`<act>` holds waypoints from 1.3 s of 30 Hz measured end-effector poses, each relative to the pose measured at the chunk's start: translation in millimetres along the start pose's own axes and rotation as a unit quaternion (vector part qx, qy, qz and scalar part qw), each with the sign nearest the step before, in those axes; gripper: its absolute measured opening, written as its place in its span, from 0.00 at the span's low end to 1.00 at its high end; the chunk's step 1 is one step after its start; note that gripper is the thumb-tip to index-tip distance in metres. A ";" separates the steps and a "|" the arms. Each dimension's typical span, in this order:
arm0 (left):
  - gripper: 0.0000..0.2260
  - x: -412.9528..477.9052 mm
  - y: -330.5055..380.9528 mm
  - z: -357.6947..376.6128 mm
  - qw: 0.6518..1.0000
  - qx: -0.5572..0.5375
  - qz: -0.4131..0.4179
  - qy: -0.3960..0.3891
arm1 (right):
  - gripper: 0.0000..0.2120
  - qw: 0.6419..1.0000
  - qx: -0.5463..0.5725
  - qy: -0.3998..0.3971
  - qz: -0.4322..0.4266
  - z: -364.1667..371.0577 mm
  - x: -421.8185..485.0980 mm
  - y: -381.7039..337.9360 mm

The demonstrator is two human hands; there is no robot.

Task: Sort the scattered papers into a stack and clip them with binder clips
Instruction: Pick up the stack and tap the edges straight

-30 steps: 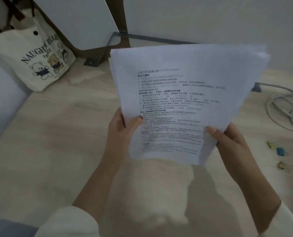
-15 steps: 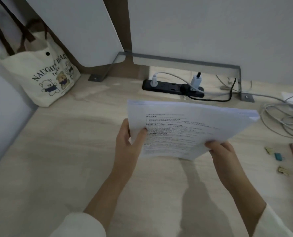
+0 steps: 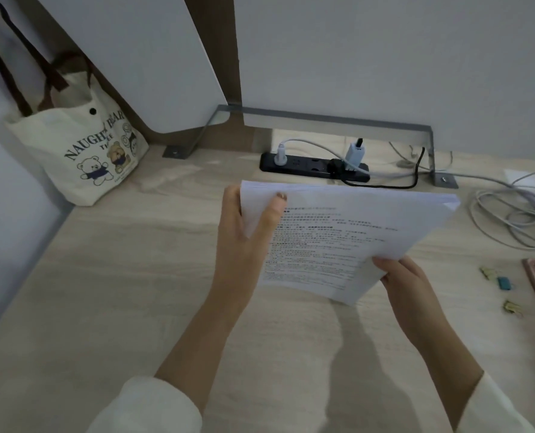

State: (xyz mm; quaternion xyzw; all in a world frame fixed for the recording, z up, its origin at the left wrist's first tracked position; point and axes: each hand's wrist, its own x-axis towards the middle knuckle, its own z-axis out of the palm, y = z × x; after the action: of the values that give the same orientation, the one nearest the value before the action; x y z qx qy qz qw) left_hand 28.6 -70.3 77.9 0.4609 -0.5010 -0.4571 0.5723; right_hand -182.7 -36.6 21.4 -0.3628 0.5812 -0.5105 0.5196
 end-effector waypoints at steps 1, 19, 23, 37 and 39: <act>0.11 -1.8 -6.8 -2.9 1.000 0.001 -0.019 -0.020 | 0.15 1.000 0.002 0.003 -0.003 0.0 -1.1 -0.3; 0.10 -34.0 -49.3 -18.5 0.993 0.010 -0.116 0.019 | 0.18 1.000 0.014 -0.002 -0.013 7.8 -11.7 11.3; 0.13 -37.6 -52.4 -15.4 0.989 0.008 -0.143 0.025 | 0.16 1.000 -0.003 0.000 0.016 9.9 -7.6 16.2; 0.24 -36.7 22.9 -3.8 0.978 0.165 0.118 0.056 | 0.14 0.997 -0.020 -0.033 0.065 -1.8 -11.2 25.2; 0.23 -27.3 43.3 5.6 0.903 0.344 0.245 0.079 | 0.09 0.997 -0.023 -0.037 0.071 -3.4 -11.2 22.5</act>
State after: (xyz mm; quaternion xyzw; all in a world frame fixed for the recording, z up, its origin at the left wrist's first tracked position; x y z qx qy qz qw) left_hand 23.5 -37.0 116.8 0.5265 -0.6775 -0.0632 0.5098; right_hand -181.4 -20.4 2.0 -0.3515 0.5974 -0.4447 0.5672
